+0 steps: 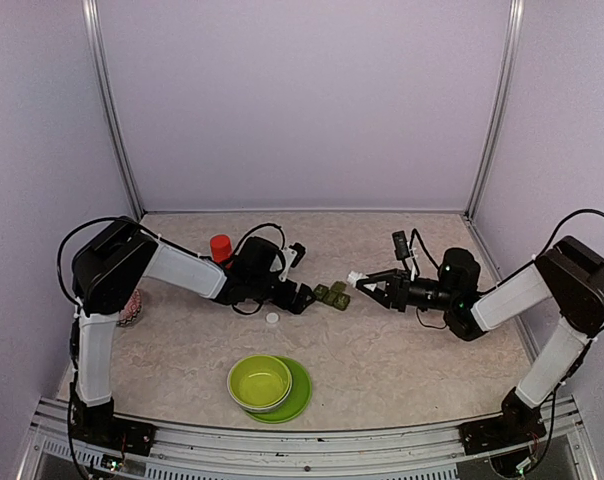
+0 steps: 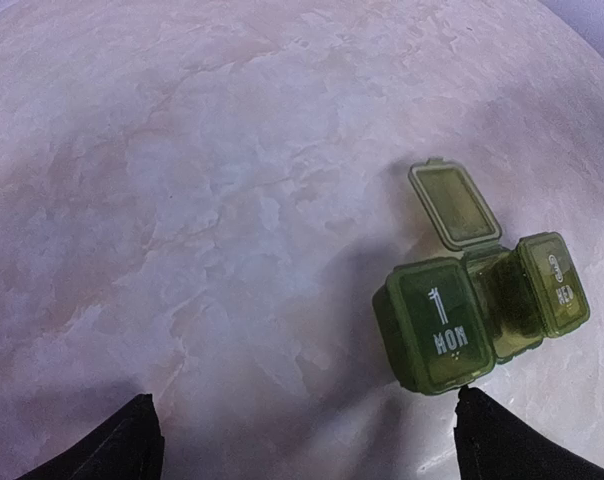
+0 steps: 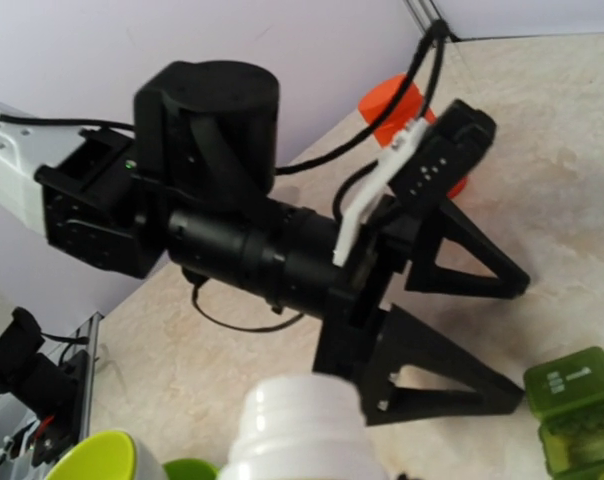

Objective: Sort the pills into containers
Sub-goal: Move the pill container to the center of the board, then pour the pill into the compartment of the pill container.

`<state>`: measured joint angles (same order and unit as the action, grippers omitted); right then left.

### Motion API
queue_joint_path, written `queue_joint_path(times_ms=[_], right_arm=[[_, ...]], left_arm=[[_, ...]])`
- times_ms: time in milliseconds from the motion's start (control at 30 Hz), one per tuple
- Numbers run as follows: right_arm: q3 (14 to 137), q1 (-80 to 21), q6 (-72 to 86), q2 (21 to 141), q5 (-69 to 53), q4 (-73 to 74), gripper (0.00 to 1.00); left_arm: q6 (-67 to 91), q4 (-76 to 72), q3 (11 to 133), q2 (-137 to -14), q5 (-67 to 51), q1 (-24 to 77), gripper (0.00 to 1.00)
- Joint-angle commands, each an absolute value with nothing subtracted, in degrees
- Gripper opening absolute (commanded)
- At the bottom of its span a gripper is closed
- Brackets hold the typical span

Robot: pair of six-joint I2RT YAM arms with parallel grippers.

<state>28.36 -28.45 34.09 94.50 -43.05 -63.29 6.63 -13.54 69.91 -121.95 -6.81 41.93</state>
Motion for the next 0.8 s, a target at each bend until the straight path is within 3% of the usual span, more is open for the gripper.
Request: queue_joint_path(times_ms=[0, 533, 767], right_arm=[[30.76, -27.82, 33.19, 96.87, -42.19, -62.19, 0.22], [34.94, -27.8, 31.07, 103.62, -40.32, -57.16, 0.22], [36.28, -27.78, 30.85, 106.24, -40.17, -56.52, 0.22]], left_arm=[[7.62, -13.88, 69.47, -120.93, -6.95, 41.25, 0.99], [6.47, -14.73, 73.77, -120.15, -16.15, 40.25, 0.99], [7.56, -19.15, 69.9, -120.1, -17.39, 40.1, 0.99]])
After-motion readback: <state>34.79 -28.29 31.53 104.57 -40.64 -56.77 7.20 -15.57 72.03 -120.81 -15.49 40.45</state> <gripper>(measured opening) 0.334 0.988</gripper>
